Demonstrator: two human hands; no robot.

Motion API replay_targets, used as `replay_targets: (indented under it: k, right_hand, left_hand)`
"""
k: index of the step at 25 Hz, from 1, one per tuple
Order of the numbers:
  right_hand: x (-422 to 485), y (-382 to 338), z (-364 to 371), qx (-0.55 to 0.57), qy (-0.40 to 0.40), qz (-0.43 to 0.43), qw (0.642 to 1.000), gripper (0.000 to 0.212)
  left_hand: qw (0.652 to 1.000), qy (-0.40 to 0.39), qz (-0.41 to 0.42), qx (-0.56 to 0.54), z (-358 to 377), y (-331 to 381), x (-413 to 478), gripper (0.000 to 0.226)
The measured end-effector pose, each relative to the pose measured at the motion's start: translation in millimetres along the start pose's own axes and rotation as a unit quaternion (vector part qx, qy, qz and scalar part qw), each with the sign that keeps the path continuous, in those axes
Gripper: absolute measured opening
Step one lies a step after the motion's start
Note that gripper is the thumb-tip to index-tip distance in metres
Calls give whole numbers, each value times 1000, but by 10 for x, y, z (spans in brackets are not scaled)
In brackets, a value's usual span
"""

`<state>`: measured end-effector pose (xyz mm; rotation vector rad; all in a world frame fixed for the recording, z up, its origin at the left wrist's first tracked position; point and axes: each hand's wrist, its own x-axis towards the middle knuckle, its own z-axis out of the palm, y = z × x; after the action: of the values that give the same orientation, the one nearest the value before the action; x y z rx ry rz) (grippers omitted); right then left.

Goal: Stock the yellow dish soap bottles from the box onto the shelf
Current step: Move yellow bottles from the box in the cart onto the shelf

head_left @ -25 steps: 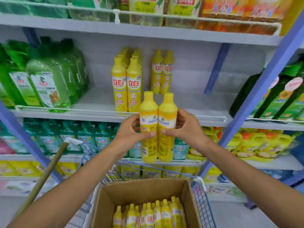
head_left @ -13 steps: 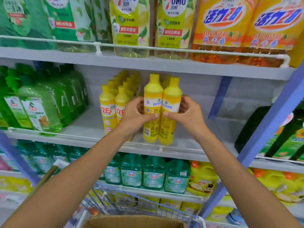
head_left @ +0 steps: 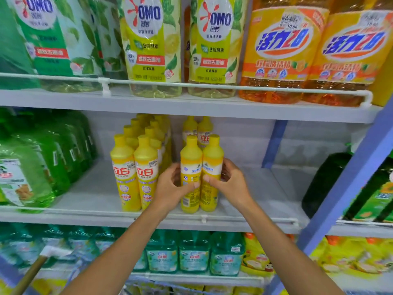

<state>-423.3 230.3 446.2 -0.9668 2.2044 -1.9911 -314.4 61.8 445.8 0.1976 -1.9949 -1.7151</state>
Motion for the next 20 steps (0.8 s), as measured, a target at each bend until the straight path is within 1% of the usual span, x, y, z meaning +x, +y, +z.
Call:
replay_targets:
  k: [4,5,7,10,12,13,17,18,20]
  right_hand:
    - [-80,103,-36,3,-50,20,999,58]
    - [-102,123,-45,4,-57,29,998,59]
    - [-140,159,-29,2,-35,35,999,61]
    - [-151,144,101,-24,44,41,998,71]
    - [-163,122,167,-52,77,50,994,72]
    - [-166,125,168,-51,70,54,995,71]
    - [-210,199,11,3,-38,48,998,70]
    - [-208,212,-14,0,-38,45,998,71]
    - [-205,211,29,-20,5,40,999,72]
  left_hand:
    - [994,-106,-28,14,-132,-74,-47,55]
    - [993,-115,-31,22,-149,-118,-50,55]
    - [995,-87,-30,35,-129,-197,-47,57]
    - [997,-1,-25,79,2,-238,-32,62]
    - [994,30,-35,99,65,-224,-25,65]
    - [994,22,-41,100,62,-219,-24,65]
    - [994,-79,-33,67,-83,-220,-69,52]
    - [994,-79,-24,68,-104,-231,-78,51]
    - [996,-35,-18,85,-90,-261,-78,49]
